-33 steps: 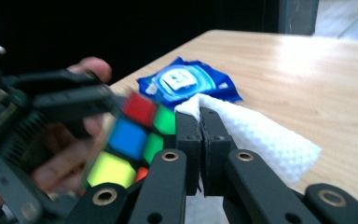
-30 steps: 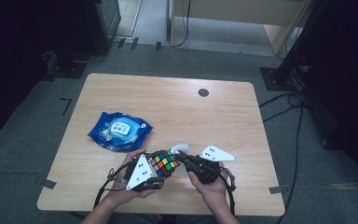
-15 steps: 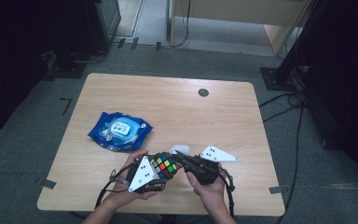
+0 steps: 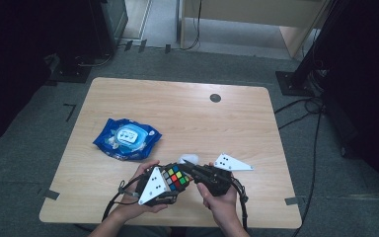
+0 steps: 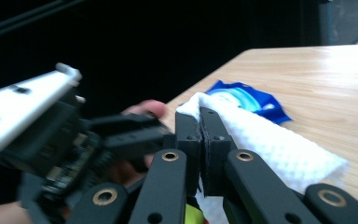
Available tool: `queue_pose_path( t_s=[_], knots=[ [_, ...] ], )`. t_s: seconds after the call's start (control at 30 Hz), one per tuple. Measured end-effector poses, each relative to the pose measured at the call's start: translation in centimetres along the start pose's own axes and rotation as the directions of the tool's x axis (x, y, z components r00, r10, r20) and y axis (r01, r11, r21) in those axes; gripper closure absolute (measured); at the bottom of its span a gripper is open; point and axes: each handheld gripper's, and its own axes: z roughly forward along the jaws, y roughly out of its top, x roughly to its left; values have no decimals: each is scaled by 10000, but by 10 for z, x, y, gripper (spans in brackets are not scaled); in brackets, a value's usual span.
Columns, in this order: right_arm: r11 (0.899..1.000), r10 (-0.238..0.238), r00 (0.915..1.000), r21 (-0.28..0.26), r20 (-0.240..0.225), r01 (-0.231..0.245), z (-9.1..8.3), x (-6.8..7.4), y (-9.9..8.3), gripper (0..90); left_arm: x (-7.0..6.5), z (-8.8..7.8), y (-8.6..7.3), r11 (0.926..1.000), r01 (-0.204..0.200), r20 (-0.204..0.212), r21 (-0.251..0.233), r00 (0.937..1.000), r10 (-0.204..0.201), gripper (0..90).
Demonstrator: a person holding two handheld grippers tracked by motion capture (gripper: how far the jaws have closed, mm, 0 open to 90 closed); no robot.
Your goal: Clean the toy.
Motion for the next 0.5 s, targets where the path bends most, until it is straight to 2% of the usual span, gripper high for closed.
queue_pose_path(
  t_s=[0.13,0.23,0.33,0.4,0.5],
  knots=[
    [9997,238,9995,54,219,-239,-2,-9,-5,890,11,-6,1,9989,428,-221,-208,9988,-433,342],
    [9996,263,9996,36,63,-263,-2,-8,-6,890,17,-8,-1,9972,682,-286,-309,9972,-691,342],
    [9997,236,9989,-82,-406,-240,-1,0,-4,889,16,-6,-2,9977,641,-205,-198,9977,-645,341],
    [9992,284,9947,-243,-984,-309,0,6,-1,889,12,-4,-3,9981,604,-53,-135,9982,-605,341],
    [9986,402,9901,-280,-1349,-443,1,10,0,889,3,0,-1,9992,395,206,-55,9990,-394,342]
  ],
)
